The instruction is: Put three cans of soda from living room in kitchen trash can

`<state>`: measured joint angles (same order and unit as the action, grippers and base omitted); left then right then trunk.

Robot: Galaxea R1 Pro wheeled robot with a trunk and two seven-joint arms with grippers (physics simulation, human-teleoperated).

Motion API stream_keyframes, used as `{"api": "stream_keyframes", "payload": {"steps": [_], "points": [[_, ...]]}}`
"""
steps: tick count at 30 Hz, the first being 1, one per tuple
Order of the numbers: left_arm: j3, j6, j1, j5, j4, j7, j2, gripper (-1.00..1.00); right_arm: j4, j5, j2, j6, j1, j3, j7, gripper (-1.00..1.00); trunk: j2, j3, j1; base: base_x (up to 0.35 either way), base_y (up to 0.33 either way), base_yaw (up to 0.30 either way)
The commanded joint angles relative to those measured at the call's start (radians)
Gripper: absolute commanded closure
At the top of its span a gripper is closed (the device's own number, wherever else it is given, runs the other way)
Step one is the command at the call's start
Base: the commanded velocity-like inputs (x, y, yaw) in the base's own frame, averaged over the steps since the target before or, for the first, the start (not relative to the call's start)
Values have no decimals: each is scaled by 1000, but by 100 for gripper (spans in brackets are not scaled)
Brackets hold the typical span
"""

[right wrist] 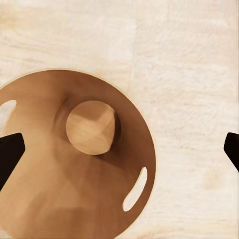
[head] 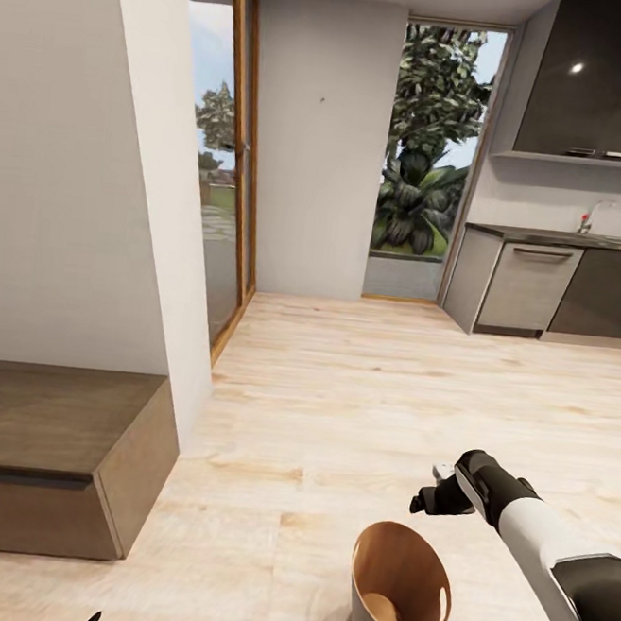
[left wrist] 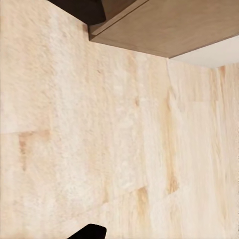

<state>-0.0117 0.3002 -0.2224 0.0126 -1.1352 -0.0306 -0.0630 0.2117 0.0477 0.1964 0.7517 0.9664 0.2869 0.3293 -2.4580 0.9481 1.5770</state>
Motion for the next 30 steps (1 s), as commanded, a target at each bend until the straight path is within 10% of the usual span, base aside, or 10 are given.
{"api": "stream_keyframes", "payload": {"steps": [1,16,30], "points": [[0,0,0,0,0,0,0,-100,0,0,2,0,0,0,0,-100,0,0,0,22,-1,0],[1,-1,0,-1,-3,1,0,-100,-2,1,14,-3,-30,0,-12,-100,0,0,0,4,0,0],[1,-3,0,4,2,1,1,-100,-16,15,49,-70,-90,-9,1,-100,-44,50,27,0,0,0]]}}
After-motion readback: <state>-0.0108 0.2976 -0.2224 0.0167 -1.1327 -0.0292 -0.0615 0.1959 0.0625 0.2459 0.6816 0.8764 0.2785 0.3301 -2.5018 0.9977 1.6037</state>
